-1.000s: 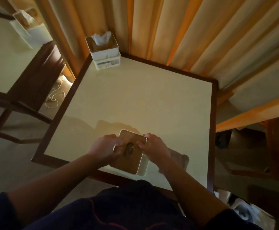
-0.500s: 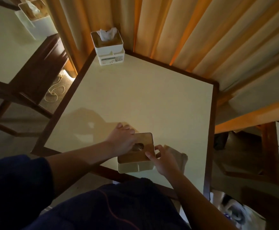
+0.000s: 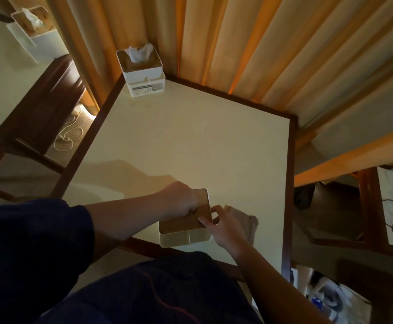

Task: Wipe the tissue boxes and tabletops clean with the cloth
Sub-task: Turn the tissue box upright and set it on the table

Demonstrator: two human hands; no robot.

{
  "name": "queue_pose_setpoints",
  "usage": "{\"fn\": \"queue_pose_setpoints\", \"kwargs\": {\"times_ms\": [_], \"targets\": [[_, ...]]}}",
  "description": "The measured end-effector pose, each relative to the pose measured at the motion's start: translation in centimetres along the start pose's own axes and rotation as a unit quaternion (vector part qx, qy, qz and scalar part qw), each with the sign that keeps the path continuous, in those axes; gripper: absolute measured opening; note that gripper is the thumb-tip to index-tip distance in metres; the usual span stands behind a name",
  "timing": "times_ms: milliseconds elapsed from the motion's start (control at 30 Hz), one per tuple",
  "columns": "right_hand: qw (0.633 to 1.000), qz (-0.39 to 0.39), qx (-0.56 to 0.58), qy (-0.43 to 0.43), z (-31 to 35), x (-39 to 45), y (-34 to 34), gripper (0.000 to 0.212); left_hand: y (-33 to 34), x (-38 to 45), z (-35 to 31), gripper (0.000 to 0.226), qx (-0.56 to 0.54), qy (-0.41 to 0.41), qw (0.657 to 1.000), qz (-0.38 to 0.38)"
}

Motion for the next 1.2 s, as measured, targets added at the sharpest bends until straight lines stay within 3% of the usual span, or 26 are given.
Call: {"fn": "queue_pose_setpoints", "kwargs": {"times_ms": [167, 233, 367, 467, 600, 667, 767, 833, 933, 1033, 1200], "targets": [[1.000, -0.007, -0.020, 0.000, 0.2, 0.0, -0.1, 0.057, 0.3, -1.7, 1.9, 0.020, -0.116, -0.019, 0.989, -0.092], [0.997, -0.043, -0.054, -0.017, 0.9, -0.2, -0.8, 0.059, 0.6, -2.8, 2.8, 0.015, -0.181, -0.030, 0.971, -0.153], [0.979, -0.108, -0.112, -0.132, 4.5, -0.9, -1.9, 0.061, 1.5, -4.5, 4.3, 0.008, -0.296, -0.047, 0.931, -0.206], [0.968, -0.089, -0.120, -0.203, 6.7, -1.1, -1.1, 0.056, 2.1, -4.8, 4.1, 0.007, -0.381, -0.051, 0.899, -0.209], [0.975, -0.069, -0.100, -0.184, 7.0, -0.2, -0.9, 0.029, 2.0, -5.4, 4.2, 0.011, -0.441, -0.087, 0.852, -0.268], [0.980, -0.062, -0.086, -0.166, 6.6, 0.3, -1.5, 0.022, 2.3, -6.0, 4.7, 0.026, -0.404, -0.113, 0.866, -0.271], [0.986, -0.027, -0.063, -0.149, 6.1, 0.2, -1.8, 0.019, 2.9, -6.1, 3.6, 0.056, -0.293, -0.065, 0.932, -0.202], [0.990, -0.015, -0.047, -0.134, 5.6, -0.1, -1.7, 0.020, 3.5, -5.8, 2.9, 0.055, -0.242, -0.046, 0.956, -0.163], [0.992, -0.013, -0.019, -0.123, 5.4, -0.3, -1.4, 0.013, 3.7, -5.6, 2.8, 0.028, -0.241, -0.049, 0.952, -0.181], [0.991, -0.038, -0.034, -0.120, 5.4, -0.4, -1.4, 0.020, 3.6, -6.0, 3.4, 0.007, -0.298, -0.071, 0.924, -0.230], [0.991, -0.052, -0.042, -0.116, 5.7, -0.3, -1.7, 0.030, 4.1, -7.4, 4.6, 0.010, -0.335, -0.123, 0.896, -0.265]]}}
Point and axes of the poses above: each hand's wrist, its own x-axis towards the middle knuckle, its own y-axis out of the palm, z = x × y, the point moved 8 cm from there along x, towards the middle knuckle, and after that the axes turned 12 degrees about y, right-handed, at the moved point
